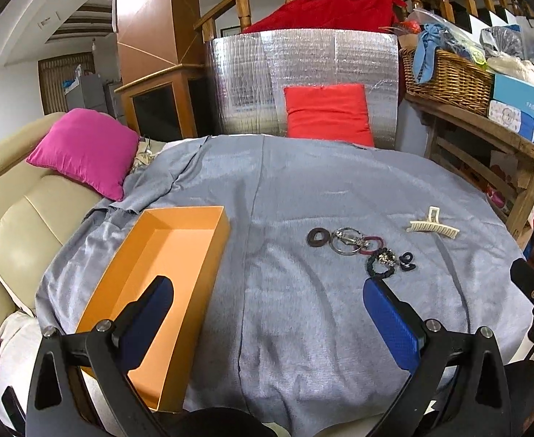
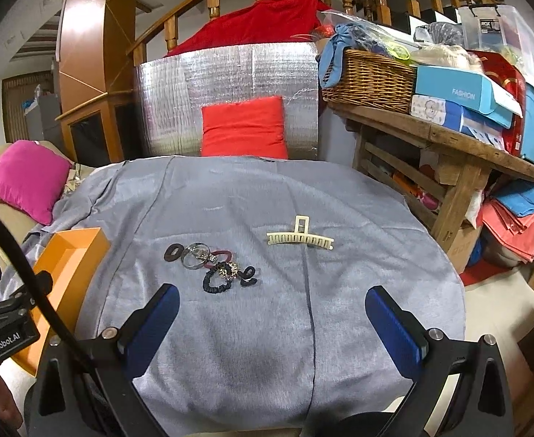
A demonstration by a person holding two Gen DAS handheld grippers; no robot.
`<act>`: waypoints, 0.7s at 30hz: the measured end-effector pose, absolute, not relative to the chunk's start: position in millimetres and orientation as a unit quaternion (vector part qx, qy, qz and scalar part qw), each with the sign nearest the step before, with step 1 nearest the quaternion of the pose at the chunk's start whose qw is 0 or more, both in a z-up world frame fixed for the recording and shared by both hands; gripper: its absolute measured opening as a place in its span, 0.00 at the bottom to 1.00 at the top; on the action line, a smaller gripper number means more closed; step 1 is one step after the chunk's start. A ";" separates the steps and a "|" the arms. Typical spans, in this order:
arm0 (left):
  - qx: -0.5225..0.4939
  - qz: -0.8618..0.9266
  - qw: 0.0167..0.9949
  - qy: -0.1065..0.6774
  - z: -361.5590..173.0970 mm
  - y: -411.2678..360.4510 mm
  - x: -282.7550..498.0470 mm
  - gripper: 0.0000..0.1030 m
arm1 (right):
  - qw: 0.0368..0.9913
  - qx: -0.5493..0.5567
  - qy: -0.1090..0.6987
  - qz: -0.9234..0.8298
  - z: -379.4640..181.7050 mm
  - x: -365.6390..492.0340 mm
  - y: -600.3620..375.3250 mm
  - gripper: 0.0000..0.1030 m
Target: Organize jewelry
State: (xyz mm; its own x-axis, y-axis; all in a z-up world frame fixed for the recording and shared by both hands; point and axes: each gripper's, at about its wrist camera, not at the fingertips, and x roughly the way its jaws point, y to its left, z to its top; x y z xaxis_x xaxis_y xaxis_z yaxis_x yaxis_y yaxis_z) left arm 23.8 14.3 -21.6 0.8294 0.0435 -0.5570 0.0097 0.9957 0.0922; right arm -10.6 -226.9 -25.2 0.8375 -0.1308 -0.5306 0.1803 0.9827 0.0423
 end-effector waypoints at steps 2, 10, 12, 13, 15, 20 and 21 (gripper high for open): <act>0.045 0.011 0.954 0.295 -24.1 15.9 26.5 1.00 | 0.957 0.043 0.276 -0.082 -25.5 -6.8 -225.4 1.00; 0.051 0.020 0.951 0.304 -29.8 18.4 39.1 1.00 | 0.959 0.023 0.268 -0.090 -20.7 -0.7 -217.1 1.00; 0.053 0.020 0.951 0.305 -30.4 17.2 41.2 1.00 | 0.960 0.019 0.265 -0.092 -18.9 -0.2 -216.6 1.00; 0.054 0.020 0.951 0.305 -30.5 16.7 42.2 1.00 | 0.960 0.018 0.264 -0.093 -18.0 -0.2 -216.8 1.00; 0.057 0.020 0.950 0.306 -31.3 14.7 43.0 1.00 | 0.960 0.018 0.263 -0.095 -15.9 1.4 -218.6 1.00; 0.064 0.019 0.949 0.309 -33.7 11.1 44.2 1.00 | 0.957 0.022 0.269 -0.102 -16.3 5.7 -222.8 1.00; 0.064 0.019 0.948 0.310 -34.1 10.7 44.6 1.00 | 0.957 0.022 0.270 -0.104 -17.1 6.2 -223.8 1.00</act>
